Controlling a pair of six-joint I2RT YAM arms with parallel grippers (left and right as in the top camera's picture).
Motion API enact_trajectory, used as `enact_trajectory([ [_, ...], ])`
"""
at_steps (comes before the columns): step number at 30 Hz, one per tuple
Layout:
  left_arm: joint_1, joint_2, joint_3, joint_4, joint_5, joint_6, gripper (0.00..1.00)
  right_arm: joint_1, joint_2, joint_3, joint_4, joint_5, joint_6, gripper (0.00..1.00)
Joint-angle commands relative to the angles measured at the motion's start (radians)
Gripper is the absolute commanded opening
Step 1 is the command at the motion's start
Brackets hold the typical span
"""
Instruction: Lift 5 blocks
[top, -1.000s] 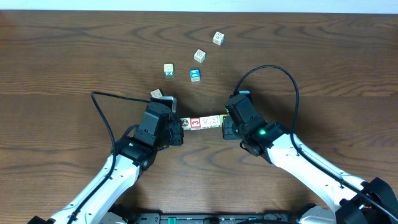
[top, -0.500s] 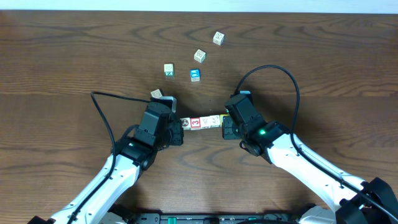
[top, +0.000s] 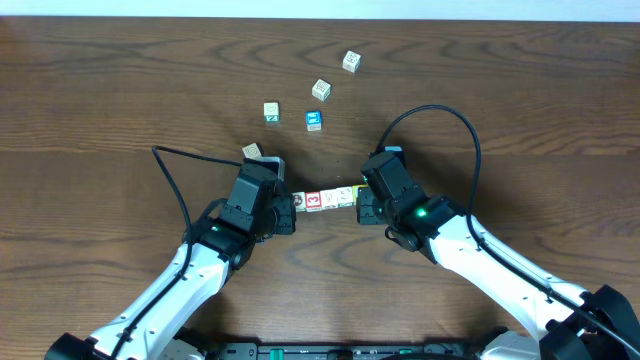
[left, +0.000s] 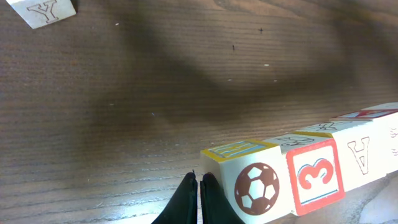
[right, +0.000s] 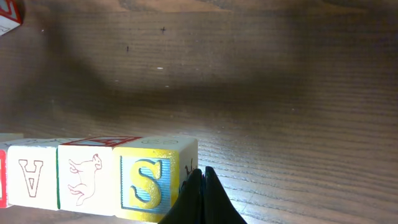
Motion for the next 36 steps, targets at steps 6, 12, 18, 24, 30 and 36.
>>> enact_trajectory([
  [6,-0.068,-0.001,0.059,0.05,0.288,-0.006,0.07,0.096,0.002,0.056,0.058,-0.334,0.023,0.01],
  [12,-0.082,-0.001,0.059,0.05,0.287,-0.005,0.07,0.098,0.026,0.056,0.059,-0.335,0.024,0.01],
  [18,-0.122,-0.001,0.059,0.05,0.253,-0.006,0.07,0.098,0.039,0.056,0.062,-0.346,0.024,0.01],
  [24,-0.125,0.01,0.059,0.051,0.25,-0.018,0.07,0.098,0.039,0.056,0.069,-0.346,0.024,0.01],
  [30,-0.125,0.075,0.059,0.071,0.255,-0.05,0.07,0.098,0.039,0.055,0.071,-0.346,0.024,0.01],
  [36,-0.125,0.1,0.059,0.108,0.262,-0.058,0.07,0.098,0.039,0.055,0.071,-0.346,0.024,0.01],
])
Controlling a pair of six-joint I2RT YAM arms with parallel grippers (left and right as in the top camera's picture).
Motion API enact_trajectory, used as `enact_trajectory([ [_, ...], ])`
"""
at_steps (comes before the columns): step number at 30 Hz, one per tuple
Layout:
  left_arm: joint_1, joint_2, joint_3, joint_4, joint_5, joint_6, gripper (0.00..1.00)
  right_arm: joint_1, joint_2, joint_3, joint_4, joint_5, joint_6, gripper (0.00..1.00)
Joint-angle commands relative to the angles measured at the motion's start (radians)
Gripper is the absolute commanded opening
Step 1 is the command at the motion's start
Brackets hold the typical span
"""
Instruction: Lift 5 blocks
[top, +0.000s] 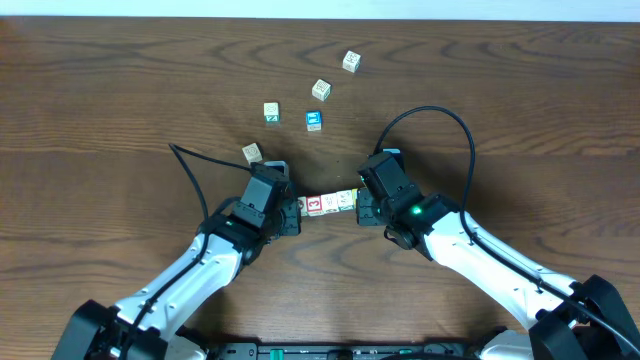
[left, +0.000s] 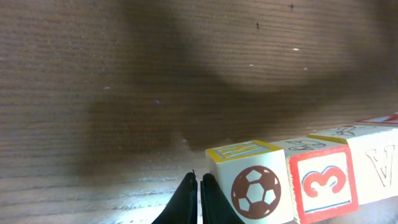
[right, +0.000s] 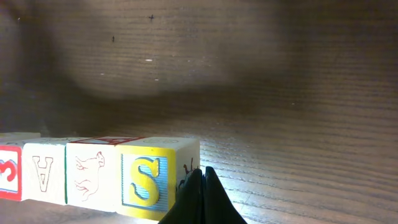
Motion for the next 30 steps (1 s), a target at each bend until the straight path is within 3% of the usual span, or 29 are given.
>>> enact_trajectory([
  [1,-0.089,-0.011,0.059,0.067,0.307,-0.005,0.07,0.098,-0.002,0.055,0.068,-0.348,0.021,0.01],
  [30,-0.089,0.021,0.059,0.068,0.307,-0.016,0.07,0.098,0.048,0.055,0.101,-0.352,0.032,0.01],
])
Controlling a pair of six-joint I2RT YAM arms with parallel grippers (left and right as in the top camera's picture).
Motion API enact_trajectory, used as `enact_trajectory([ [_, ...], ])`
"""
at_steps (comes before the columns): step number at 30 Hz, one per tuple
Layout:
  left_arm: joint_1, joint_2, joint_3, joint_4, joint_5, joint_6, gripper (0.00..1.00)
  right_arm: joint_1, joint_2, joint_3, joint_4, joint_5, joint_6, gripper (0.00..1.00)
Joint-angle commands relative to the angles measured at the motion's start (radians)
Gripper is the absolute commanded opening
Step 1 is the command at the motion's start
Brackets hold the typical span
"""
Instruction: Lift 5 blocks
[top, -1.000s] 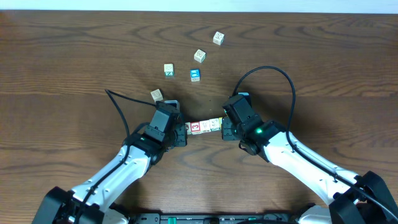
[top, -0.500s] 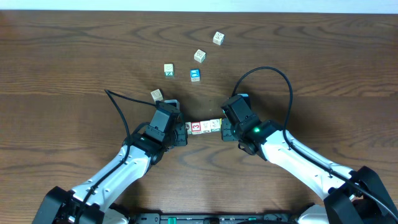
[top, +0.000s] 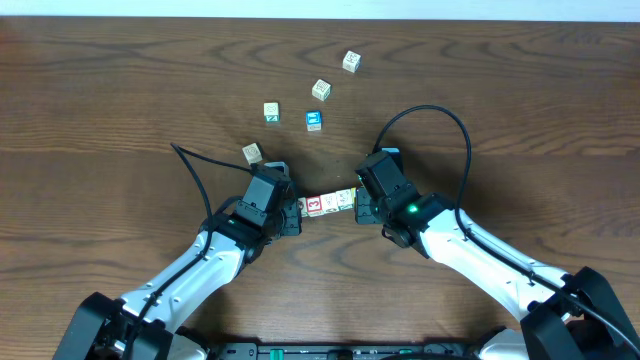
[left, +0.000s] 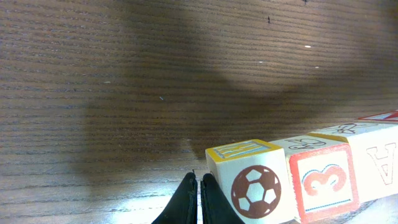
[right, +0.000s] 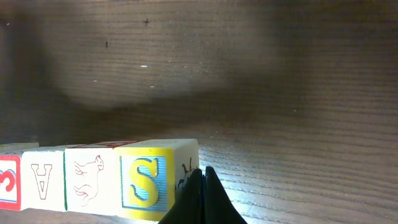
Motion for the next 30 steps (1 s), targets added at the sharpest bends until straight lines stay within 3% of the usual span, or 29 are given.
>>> enact_trajectory([
  [1,-0.088,-0.006,0.059,0.062,0.309,0.005,0.07,0.098,0.021,0.055,0.07,-0.367,0.025,0.01],
  [30,-0.088,0.013,0.059,0.077,0.309,-0.002,0.07,0.098,0.062,0.051,0.097,-0.358,0.024,0.01],
])
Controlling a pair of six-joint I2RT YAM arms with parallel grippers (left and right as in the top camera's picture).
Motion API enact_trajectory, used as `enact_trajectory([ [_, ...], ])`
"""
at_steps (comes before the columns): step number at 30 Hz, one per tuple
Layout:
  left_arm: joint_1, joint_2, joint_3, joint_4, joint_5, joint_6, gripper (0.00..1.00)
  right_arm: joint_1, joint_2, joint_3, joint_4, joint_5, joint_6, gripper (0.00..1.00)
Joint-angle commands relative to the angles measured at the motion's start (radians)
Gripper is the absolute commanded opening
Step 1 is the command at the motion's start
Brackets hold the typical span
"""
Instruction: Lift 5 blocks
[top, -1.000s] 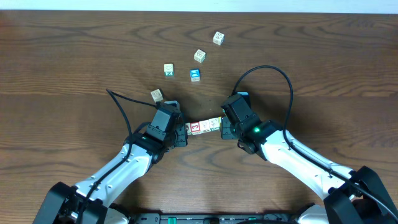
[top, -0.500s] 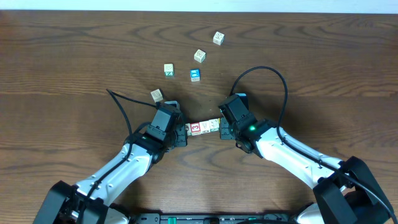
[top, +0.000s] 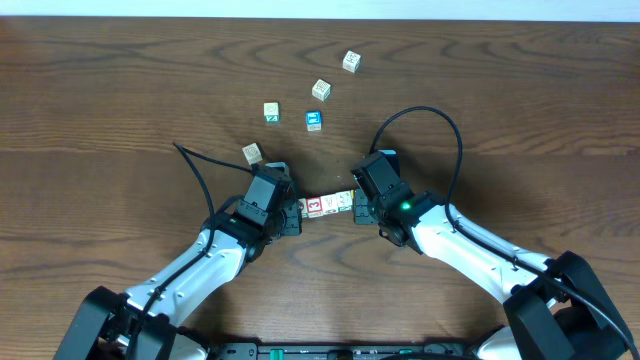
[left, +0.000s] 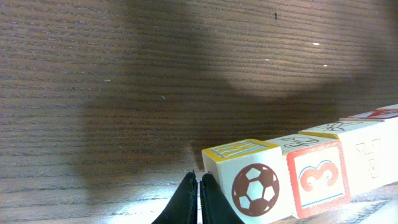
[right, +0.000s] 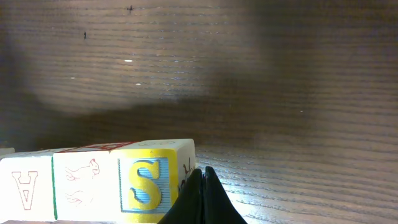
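Five picture blocks stand pressed in one row (top: 328, 203) at mid-table. From the left they are a soccer-ball block (left: 252, 190), a red 3 block (left: 314, 177), an A block (right: 25, 190), an animal block (right: 81, 186) and a yellow S block (right: 146, 183). My left gripper (left: 199, 180) is shut, its closed tips against the soccer-ball end. My right gripper (right: 200, 174) is shut too, tips against the S end. A dark shadow lies on the wood behind the row; whether the row is off the table cannot be told for sure.
Loose blocks lie beyond the row: one at the far back (top: 351, 61), one nearer (top: 321, 90), a green-marked one (top: 271, 111), a blue one (top: 314, 121), and a tan one (top: 252, 153) by the left arm's cable. Bare wood lies left and right.
Both shut grippers still press the row's ends. The wood marks have shifted in both wrist views and the shadow behind the blocks is wider. The right arm's elbow has moved in slightly.
At first the shut grippers pinched the row from both ends, a Y block showing at the top of the left wrist view. That block had left the view later, with the row still clamped. The hold is unchanged now, the whole group shifted a little.
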Motion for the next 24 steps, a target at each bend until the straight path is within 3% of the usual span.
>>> enact_trajectory([
  [1,-0.088,-0.009,0.059,0.066,0.311,-0.002,0.07,0.098,-0.002,0.051,0.066,-0.365,0.024,0.01],
  [24,-0.116,0.07,0.059,0.111,0.311,-0.021,0.07,0.098,0.043,0.051,0.084,-0.37,0.024,0.01],
])
